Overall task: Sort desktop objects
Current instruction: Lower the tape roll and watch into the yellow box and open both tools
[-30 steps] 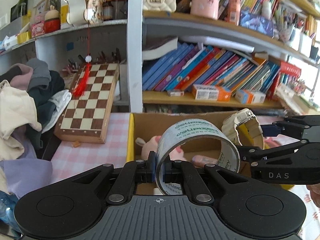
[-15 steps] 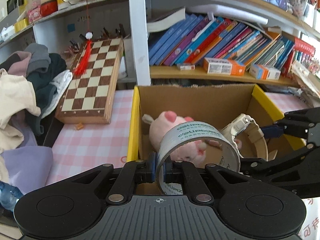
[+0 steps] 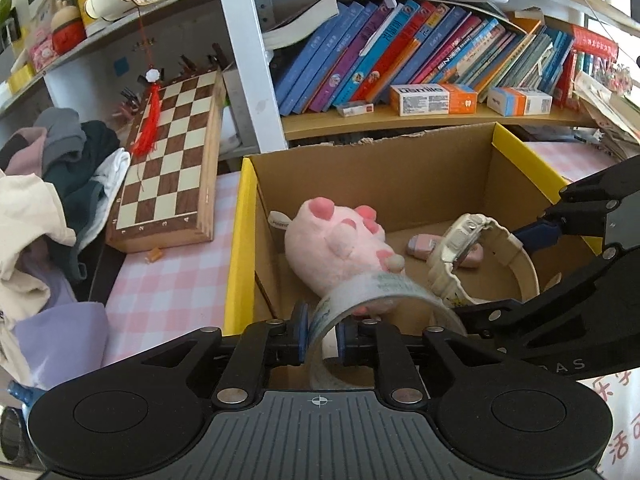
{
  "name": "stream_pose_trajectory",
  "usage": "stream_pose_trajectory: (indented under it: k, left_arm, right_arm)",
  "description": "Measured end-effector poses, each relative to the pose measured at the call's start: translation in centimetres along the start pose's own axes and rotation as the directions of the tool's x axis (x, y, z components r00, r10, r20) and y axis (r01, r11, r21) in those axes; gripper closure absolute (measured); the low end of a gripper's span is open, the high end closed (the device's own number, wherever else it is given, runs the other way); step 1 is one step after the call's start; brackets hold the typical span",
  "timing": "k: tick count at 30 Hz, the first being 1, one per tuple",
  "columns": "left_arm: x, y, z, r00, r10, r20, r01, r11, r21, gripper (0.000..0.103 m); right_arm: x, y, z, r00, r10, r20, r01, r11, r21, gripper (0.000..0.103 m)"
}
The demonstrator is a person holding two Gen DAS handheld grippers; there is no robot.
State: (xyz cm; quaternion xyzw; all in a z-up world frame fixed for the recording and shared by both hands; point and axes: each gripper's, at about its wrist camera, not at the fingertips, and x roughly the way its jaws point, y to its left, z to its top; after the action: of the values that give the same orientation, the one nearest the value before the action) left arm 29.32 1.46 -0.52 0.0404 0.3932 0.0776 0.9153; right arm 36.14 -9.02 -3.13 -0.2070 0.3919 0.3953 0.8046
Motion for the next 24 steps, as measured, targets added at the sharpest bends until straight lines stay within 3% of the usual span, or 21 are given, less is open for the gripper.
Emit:
stream_pose_trajectory:
  k: [3, 5, 9, 10, 11, 13, 24]
  left_arm:
    - [-0.1, -0.3, 0.0, 1.000, -0.006, -0.006, 0.006, 1.000, 0.010, 0.078]
    - [-0.3, -0.8, -0.1, 1.000, 0.006, -0.004, -0.006, 1.000, 0.029, 0.063]
    - [-1.0, -0.9, -0.1, 0.999, 0.050, 0.022, -0.051, 0.997, 0.049, 0.058]
    - [-1.2, -0.8, -0.1, 0.999, 0.047, 0.028, -0.048, 0.998, 0.042, 0.058]
    - [-1.5, -0.6, -0.1, 0.998, 0.044, 0.034, -0.045, 0.999, 0.030, 0.055]
    - [-2.0, -0.2, 0.0, 0.998, 0.038, 0.048, -0.038, 0.999, 0.007, 0.052]
    - [-4.7, -0.2, -0.4, 0.990, 0.058, 0.129, -0.053, 0.998, -0.042, 0.028]
  right_arm:
    - [0.0, 0.0, 0.0, 1.000, -0.006, 0.007, 0.006, 1.000, -0.001, 0.039]
    - [-0.1, 0.1, 0.0, 1.000, -0.009, 0.021, 0.009, 1.000, 0.003, 0.037]
    - [-0.7, 0.0, -0.2, 0.998, -0.001, 0.058, 0.000, 1.000, 0.013, 0.034]
    - [-0.9, 0.0, -0.2, 0.998, -0.001, 0.068, 0.000, 1.000, 0.019, 0.031]
    - [-1.1, -0.1, -0.3, 0.997, -0.005, 0.076, 0.003, 1.000, 0.030, 0.020]
    - [-1.7, -0.4, -0.4, 0.996, -0.013, 0.093, 0.008, 0.999, 0.053, 0.012]
    - [-4.7, -1.0, -2.1, 0.986, -0.033, 0.165, 0.005, 0.986, 0.167, 0.009]
